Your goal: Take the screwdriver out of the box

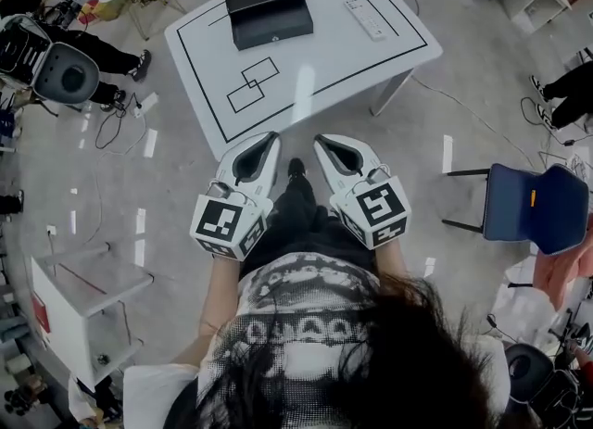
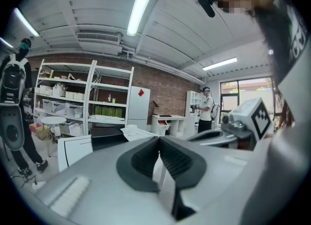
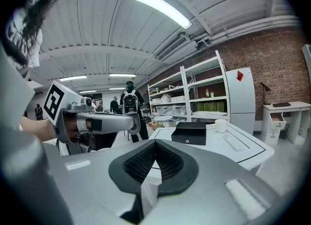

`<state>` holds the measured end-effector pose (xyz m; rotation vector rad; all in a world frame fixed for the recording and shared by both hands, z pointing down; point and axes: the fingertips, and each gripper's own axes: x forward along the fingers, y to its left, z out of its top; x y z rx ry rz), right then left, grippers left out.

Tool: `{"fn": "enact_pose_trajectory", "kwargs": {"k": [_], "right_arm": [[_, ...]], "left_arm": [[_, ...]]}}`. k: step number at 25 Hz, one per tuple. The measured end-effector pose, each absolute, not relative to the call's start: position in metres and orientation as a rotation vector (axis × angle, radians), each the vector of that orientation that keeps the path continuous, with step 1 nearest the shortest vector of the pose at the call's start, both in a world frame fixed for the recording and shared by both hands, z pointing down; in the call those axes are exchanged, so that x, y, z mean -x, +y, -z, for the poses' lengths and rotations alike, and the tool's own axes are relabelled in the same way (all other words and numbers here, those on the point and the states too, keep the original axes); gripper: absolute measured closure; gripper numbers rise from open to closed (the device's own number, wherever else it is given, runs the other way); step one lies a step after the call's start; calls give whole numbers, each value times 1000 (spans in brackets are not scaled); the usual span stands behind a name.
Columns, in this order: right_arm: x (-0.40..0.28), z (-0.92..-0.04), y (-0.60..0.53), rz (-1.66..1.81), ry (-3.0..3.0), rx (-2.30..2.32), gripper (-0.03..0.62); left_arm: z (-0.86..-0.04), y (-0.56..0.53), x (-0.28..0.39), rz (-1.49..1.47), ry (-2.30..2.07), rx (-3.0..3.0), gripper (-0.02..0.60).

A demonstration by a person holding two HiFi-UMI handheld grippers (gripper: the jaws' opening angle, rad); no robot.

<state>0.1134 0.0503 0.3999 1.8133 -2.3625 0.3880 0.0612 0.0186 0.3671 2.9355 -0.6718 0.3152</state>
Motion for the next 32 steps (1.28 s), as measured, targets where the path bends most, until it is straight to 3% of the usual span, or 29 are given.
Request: {"fn": "enact_pose_trajectory", "kwargs": {"k": [32], "right_arm": [[-117,-447,-238,-483,-2340,-1546,595]], "left_arm": [[-392,-246,-67,-272,-690,-2880,581]]}}
